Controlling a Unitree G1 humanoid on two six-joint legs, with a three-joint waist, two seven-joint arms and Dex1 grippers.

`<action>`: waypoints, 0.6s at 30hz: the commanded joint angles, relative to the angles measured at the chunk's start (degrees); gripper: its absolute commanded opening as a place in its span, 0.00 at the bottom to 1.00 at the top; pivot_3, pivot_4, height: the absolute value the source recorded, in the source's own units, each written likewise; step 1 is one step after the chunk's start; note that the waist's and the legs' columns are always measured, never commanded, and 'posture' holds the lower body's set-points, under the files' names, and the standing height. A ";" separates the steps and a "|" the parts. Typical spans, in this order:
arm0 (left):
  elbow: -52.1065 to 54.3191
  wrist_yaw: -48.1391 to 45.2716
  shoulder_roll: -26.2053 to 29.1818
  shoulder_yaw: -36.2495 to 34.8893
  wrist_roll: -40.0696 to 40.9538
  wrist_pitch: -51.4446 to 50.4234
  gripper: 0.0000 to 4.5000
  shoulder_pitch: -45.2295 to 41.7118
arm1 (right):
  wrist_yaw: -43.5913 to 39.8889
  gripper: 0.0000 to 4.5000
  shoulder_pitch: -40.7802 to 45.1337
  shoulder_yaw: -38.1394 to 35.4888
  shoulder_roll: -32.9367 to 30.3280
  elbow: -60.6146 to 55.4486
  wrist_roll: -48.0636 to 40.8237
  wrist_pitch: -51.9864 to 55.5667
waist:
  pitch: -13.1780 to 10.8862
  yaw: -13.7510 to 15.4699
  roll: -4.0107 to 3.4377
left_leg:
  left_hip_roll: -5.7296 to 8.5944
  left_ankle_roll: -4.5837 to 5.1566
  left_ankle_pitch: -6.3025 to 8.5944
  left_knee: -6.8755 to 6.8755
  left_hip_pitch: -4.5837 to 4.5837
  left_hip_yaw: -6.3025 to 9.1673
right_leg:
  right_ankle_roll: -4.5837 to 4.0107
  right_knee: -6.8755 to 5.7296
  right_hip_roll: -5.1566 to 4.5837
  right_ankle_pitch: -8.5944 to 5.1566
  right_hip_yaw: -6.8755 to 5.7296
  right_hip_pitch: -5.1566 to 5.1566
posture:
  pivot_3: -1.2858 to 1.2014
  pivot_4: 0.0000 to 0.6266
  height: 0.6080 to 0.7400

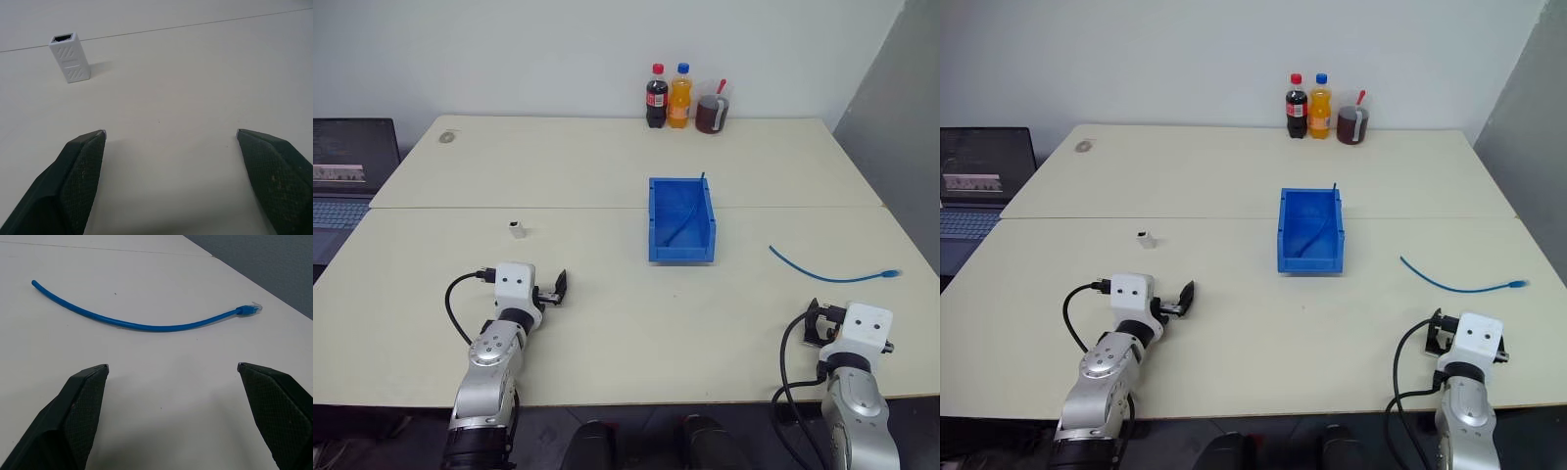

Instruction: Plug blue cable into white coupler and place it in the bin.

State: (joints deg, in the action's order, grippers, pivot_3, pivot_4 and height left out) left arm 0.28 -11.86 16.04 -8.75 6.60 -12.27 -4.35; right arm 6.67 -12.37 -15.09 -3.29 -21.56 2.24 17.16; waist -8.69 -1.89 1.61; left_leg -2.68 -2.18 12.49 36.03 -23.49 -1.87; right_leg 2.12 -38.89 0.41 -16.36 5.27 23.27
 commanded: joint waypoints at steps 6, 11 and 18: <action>1.85 0.99 -0.52 -0.92 0.24 -0.35 1.00 0.16 | 0.37 1.00 0.78 -0.42 -0.71 -1.70 0.35 -0.55 | 0.00 0.01 0.00 | 0.00 0.00 0.00 0.00 0.00 -0.01 | 0.00 0.00 0.00 0.00 0.00 0.00 | 0.52 0.24 1.00; 2.25 0.99 -0.57 -1.02 0.30 -0.53 1.00 0.40 | 0.84 1.00 0.74 -0.78 -0.31 -2.09 -0.10 -0.37 | 0.00 0.00 0.00 | 0.00 0.00 0.00 0.00 0.00 0.00 | 0.00 -0.01 0.00 0.00 0.00 0.00 | 0.52 0.24 1.00; 2.46 0.62 -0.24 -0.91 0.51 -0.65 1.00 0.40 | 1.61 1.00 0.54 -0.16 0.33 -2.64 0.13 0.02 | 0.00 -0.01 0.00 | 0.00 0.00 0.00 0.00 0.00 0.00 | 0.00 -0.01 0.00 0.00 0.00 0.00 | 0.52 0.24 1.00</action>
State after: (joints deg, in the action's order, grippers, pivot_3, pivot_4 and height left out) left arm 0.82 -10.85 15.48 -9.24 6.74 -13.07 -4.23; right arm 7.77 -11.99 -14.70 -3.15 -21.65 2.19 17.42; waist -8.69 -1.90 1.62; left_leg -2.68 -2.19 12.49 36.03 -23.49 -1.87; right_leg 2.12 -38.90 0.42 -16.35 5.27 23.27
